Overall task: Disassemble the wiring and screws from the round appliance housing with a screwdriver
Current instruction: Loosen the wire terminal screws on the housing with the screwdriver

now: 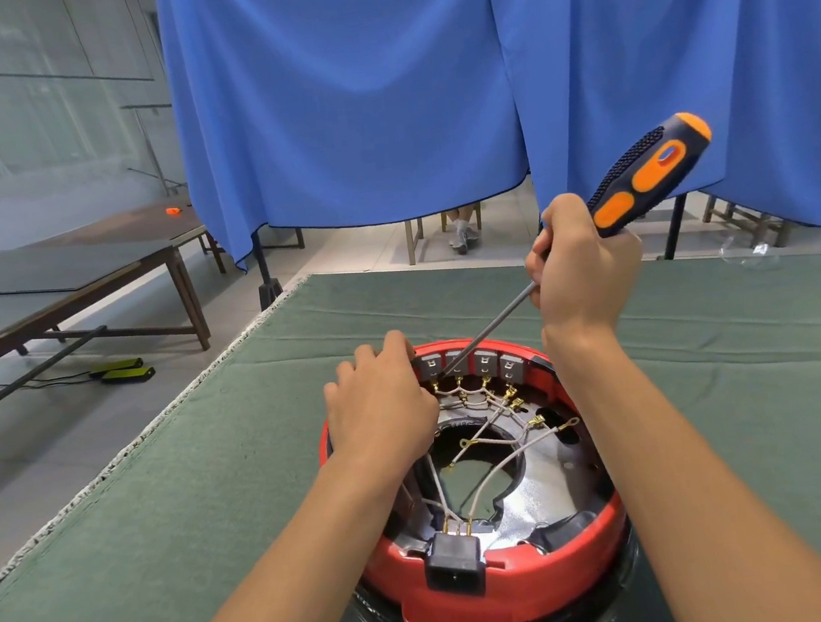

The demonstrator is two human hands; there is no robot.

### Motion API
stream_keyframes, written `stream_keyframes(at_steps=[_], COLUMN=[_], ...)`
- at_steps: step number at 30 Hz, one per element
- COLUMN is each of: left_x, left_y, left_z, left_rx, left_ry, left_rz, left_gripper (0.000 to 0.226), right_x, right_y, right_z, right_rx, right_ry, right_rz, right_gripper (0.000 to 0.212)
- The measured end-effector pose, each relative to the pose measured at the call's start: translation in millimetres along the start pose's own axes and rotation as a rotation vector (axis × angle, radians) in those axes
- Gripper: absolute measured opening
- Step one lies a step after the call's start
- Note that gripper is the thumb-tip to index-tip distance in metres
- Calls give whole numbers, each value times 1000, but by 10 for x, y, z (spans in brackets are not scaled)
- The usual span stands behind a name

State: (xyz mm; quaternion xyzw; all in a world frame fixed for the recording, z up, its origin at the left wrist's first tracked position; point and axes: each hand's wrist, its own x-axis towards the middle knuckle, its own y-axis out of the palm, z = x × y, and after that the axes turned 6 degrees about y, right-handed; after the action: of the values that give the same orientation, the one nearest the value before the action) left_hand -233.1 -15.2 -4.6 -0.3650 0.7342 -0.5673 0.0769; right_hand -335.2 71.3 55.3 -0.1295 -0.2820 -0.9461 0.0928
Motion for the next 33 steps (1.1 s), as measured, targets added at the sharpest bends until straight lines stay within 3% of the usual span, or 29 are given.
stream_keyframes(at_steps=[6,12,20,33], left_x=[45,152,192,214], left_y=[-32,-40,21,47], left_z=[45,69,89,103], left_rx=[-132,-170,-126,-71], left_ry=[90,209,268,289], left_rz=[73,135,120,135], left_gripper=[53,58,61,65], right_x=[52,107,133,63], right_y=[-40,-165,-242,-187], right_z=[-15,25,-45,-91], right_rx=[-23,21,94,-17], right_ry=[10,13,8,-116], right_rz=[-31,-131,-226,-99], right_gripper=[31,19,23,21])
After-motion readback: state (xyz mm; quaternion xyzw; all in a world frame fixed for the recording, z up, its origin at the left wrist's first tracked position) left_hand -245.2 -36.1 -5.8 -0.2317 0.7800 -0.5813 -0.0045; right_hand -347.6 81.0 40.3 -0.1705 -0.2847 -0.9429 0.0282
